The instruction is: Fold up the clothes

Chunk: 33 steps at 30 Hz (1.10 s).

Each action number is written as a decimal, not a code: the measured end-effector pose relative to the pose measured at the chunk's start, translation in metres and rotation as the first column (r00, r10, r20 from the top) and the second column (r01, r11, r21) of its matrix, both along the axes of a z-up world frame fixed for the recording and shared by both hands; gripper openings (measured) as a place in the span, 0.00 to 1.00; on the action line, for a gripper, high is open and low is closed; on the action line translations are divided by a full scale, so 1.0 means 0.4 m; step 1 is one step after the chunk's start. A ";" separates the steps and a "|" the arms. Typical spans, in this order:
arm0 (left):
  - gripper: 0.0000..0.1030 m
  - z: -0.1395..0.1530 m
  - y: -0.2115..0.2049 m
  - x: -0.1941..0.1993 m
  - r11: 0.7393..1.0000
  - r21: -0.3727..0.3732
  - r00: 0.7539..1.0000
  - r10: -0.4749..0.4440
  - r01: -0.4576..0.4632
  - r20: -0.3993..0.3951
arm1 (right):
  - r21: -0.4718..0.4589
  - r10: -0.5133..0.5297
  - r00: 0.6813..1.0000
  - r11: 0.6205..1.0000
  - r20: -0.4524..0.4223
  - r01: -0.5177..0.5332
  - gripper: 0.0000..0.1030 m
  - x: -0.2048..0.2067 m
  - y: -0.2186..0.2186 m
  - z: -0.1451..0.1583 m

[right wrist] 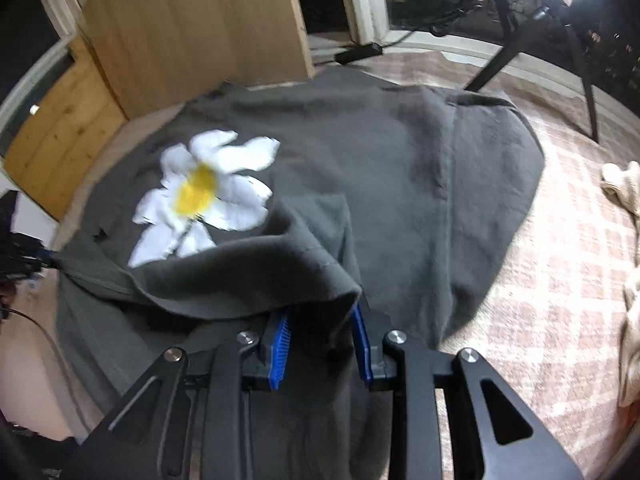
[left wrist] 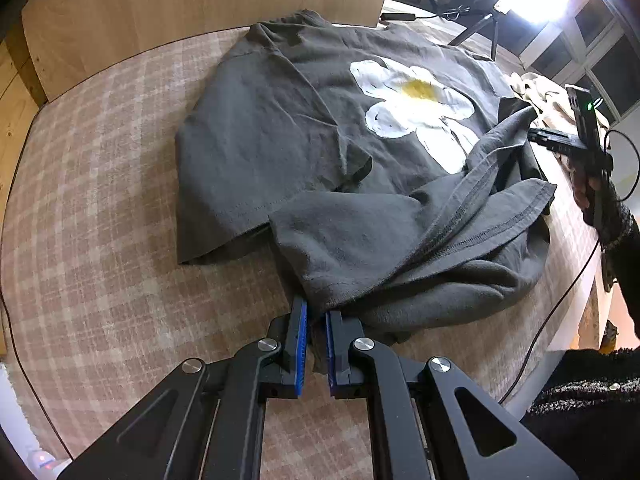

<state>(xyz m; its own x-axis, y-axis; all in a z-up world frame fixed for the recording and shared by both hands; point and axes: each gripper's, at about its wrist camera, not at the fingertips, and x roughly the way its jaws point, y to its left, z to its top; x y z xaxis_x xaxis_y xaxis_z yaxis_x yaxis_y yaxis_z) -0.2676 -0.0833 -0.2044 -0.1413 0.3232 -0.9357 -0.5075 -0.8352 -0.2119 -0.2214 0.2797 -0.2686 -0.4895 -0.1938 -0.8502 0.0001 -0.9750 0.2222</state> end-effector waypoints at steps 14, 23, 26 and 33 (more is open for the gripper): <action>0.07 0.105 -0.019 0.114 0.998 0.049 0.998 -0.026 0.029 -0.051 | 0.329 0.062 0.998 0.942 0.012 -0.063 0.03 0.320 -0.043 0.334; 0.07 0.142 -0.038 0.353 0.993 0.033 0.991 -0.115 0.113 0.061 | 0.418 -0.023 0.976 0.906 0.215 -0.071 0.02 0.569 -0.124 0.246; 0.06 0.086 -0.026 0.384 0.988 -0.028 0.985 -0.152 0.155 0.081 | 0.424 -0.057 0.968 0.904 0.243 -0.053 0.02 0.557 -0.108 0.143; 0.23 0.006 0.077 0.315 0.982 -0.043 0.982 -0.185 0.183 -0.026 | 0.383 -0.115 0.968 0.923 0.223 0.022 0.03 0.533 -0.065 0.082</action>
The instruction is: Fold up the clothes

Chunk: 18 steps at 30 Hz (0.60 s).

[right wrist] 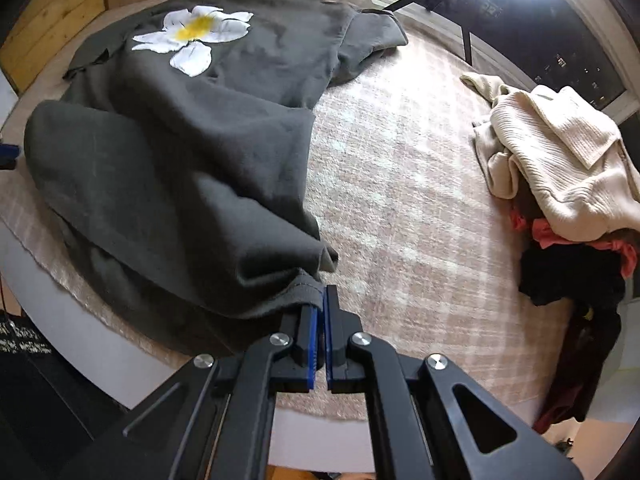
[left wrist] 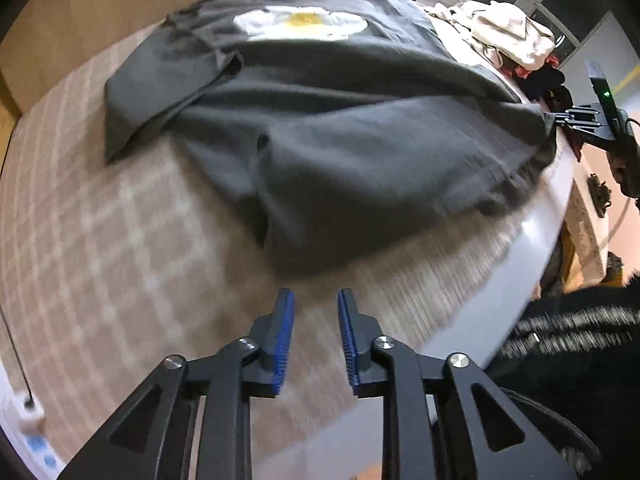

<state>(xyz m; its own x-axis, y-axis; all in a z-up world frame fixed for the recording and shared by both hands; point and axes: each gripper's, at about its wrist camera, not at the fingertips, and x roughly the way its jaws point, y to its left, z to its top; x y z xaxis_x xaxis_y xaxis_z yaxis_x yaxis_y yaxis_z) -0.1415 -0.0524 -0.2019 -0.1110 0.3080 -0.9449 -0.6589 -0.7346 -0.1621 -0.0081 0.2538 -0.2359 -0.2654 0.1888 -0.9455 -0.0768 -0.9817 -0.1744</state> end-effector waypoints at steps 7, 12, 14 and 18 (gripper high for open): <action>0.00 -0.003 0.025 -0.025 1.000 0.011 1.000 -0.014 0.014 0.018 | 0.010 -0.009 0.999 1.000 -0.048 0.009 0.03 0.032 -0.001 0.048; 0.00 0.138 -0.050 0.035 0.998 0.055 0.998 -0.003 0.007 -0.058 | -0.003 -0.023 0.991 1.000 -0.132 0.023 0.03 0.063 0.013 0.132; 0.05 0.145 -0.049 0.035 0.999 0.047 0.997 0.016 -0.013 -0.073 | -0.023 -0.027 0.990 0.999 -0.136 0.024 0.03 0.054 0.014 0.123; 0.32 0.098 -0.025 -0.014 0.997 0.053 0.997 0.052 -0.049 -0.061 | -0.034 -0.011 0.993 0.999 -0.118 0.007 0.03 0.031 0.008 0.080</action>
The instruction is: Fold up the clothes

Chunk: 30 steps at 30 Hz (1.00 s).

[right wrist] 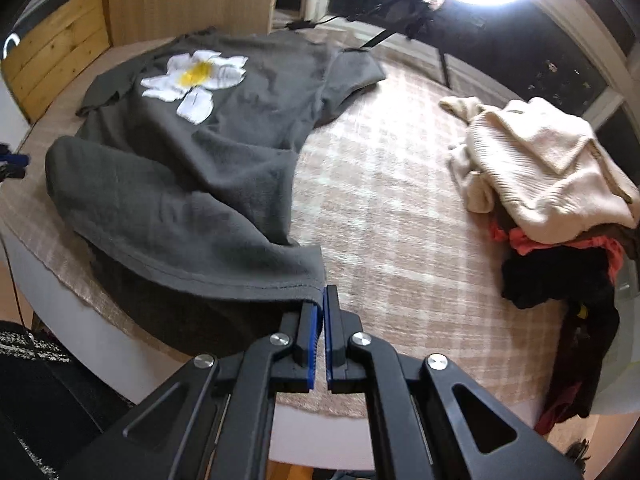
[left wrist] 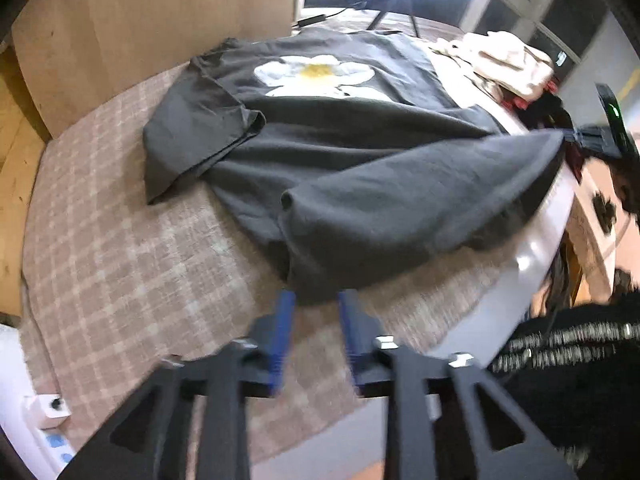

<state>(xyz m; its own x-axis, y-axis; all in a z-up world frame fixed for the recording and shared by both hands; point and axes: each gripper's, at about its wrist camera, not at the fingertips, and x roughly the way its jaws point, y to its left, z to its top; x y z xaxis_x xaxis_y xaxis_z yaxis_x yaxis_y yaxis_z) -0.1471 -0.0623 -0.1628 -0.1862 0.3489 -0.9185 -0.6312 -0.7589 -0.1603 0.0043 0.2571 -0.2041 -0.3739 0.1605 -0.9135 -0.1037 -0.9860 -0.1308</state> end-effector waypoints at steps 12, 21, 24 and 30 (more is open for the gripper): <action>0.02 -0.015 0.017 0.033 1.000 -0.013 0.997 -0.016 0.017 0.074 | -0.020 -0.043 0.998 0.999 -0.044 0.042 0.02 0.057 0.039 0.011; 0.11 0.102 -0.031 -0.090 0.997 0.017 0.995 0.077 -0.079 0.069 | -0.061 -0.029 0.998 0.998 -0.052 0.026 0.03 -0.266 0.122 0.015; 0.26 0.003 -0.022 -0.232 0.973 -0.140 0.979 0.193 -0.182 0.069 | -0.125 -0.050 0.999 0.991 0.009 0.051 0.04 -0.306 0.139 -0.042; 0.34 -0.012 -0.042 -0.223 0.977 -0.126 0.978 0.184 -0.171 0.102 | -0.256 -0.150 0.989 0.956 0.002 0.145 0.18 -0.220 0.188 -0.055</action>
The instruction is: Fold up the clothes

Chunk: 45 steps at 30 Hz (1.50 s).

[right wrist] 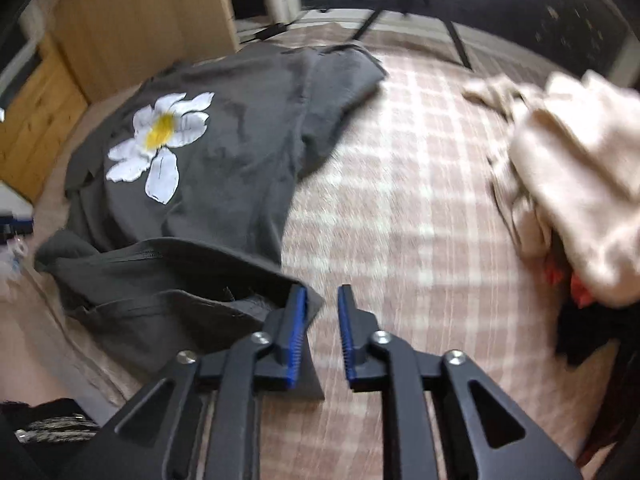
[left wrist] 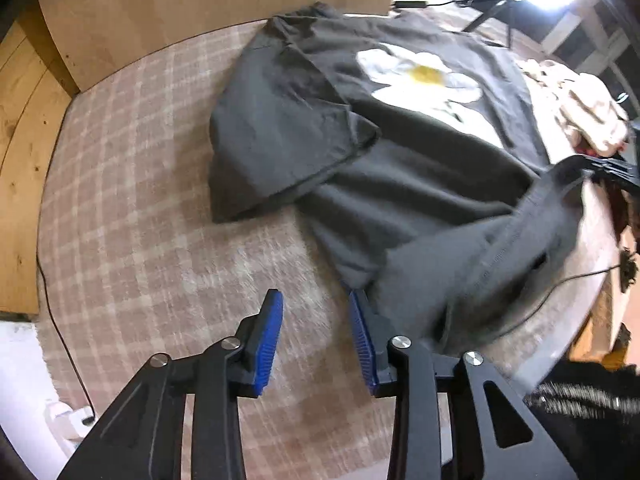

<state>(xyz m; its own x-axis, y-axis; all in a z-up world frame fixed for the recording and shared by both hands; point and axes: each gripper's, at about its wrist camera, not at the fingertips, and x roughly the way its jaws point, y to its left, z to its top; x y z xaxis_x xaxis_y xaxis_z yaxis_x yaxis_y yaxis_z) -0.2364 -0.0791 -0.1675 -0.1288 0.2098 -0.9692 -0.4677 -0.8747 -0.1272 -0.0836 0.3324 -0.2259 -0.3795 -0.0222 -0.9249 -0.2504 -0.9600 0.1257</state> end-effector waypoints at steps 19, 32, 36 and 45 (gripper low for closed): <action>0.36 -0.038 0.013 0.062 0.998 0.036 0.998 -0.052 0.050 0.042 | -0.134 -0.095 0.969 0.983 0.228 0.128 0.18 -0.123 -0.036 -0.030; 0.35 -0.038 0.006 0.068 0.993 0.080 0.996 -0.088 0.086 0.016 | -0.040 -0.195 0.920 0.974 0.341 0.221 0.18 -0.221 -0.047 -0.040; 0.35 -0.046 0.002 0.069 0.992 0.085 0.995 -0.093 0.091 0.018 | 0.004 -0.174 0.898 0.982 0.404 0.188 0.18 -0.247 -0.067 -0.048; 0.35 -0.055 0.008 0.067 0.990 0.096 0.994 -0.107 0.105 0.018 | 0.047 -0.175 0.855 0.984 0.488 0.174 0.18 -0.265 -0.070 -0.070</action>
<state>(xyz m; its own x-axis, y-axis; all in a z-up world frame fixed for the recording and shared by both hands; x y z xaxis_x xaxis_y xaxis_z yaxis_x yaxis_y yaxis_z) -0.2097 -0.0760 -0.1894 -0.0791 0.3121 -0.9468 -0.5530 -0.8040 -0.2188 -0.1896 0.3043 -0.2539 0.1229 0.0034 -0.9924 -0.4428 -0.8947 -0.0579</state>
